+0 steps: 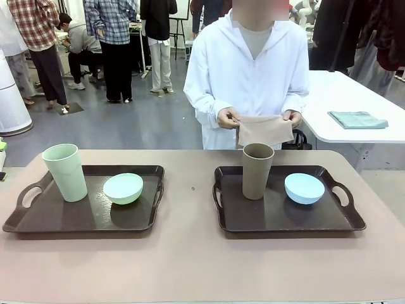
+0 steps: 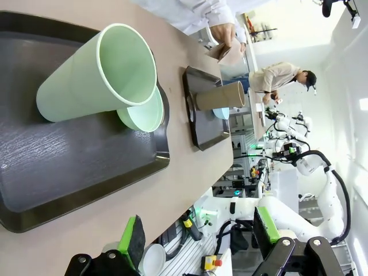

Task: Set up a tray with a mat and arrange the tableware.
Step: Pick up the Picnic Bowl and Reusable plastic cup from the Handle tray in front of the human's position and hold them in the air.

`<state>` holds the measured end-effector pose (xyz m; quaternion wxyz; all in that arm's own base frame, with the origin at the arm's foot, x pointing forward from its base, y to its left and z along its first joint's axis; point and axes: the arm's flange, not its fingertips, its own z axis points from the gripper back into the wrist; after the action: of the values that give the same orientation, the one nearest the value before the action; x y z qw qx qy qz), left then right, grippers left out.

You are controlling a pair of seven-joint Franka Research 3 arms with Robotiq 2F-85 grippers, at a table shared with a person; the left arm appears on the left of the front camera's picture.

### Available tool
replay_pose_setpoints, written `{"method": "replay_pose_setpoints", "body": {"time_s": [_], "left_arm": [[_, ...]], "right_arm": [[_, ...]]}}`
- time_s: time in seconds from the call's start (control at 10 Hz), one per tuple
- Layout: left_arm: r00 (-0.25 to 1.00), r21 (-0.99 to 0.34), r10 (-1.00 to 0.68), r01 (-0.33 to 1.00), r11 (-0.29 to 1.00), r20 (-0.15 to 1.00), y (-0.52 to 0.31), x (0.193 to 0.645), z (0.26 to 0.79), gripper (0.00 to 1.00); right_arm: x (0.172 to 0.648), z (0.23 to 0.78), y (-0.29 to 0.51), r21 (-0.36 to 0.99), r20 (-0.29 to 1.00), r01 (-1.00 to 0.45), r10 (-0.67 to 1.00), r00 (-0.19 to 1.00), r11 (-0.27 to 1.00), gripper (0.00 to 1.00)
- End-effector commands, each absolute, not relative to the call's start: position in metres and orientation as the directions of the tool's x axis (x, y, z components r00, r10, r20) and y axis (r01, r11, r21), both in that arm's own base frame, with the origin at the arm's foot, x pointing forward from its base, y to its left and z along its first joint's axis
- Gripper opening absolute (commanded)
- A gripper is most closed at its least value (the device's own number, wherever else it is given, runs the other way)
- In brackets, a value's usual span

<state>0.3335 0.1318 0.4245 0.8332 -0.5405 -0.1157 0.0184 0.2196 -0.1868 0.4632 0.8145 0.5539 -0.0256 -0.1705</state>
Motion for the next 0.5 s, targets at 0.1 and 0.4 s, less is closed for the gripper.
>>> {"method": "replay_pose_setpoints", "body": {"time_s": [0.1,0.4], "left_arm": [[0.968,-0.912,0.162,0.113,0.394,0.19,0.1317,0.3327,0.4245,1.0],[0.973,-0.905,0.156,0.095,0.415,0.173,0.1318,0.3335,0.4246,1.0]], "right_arm": [[0.2211,0.4651,-0.1871,0.922,-0.132,0.228,-0.3,0.945,0.314,1.0],[0.2196,0.4632,-0.1866,0.911,-0.147,0.249,-0.305,0.941,0.329,1.0]]}}
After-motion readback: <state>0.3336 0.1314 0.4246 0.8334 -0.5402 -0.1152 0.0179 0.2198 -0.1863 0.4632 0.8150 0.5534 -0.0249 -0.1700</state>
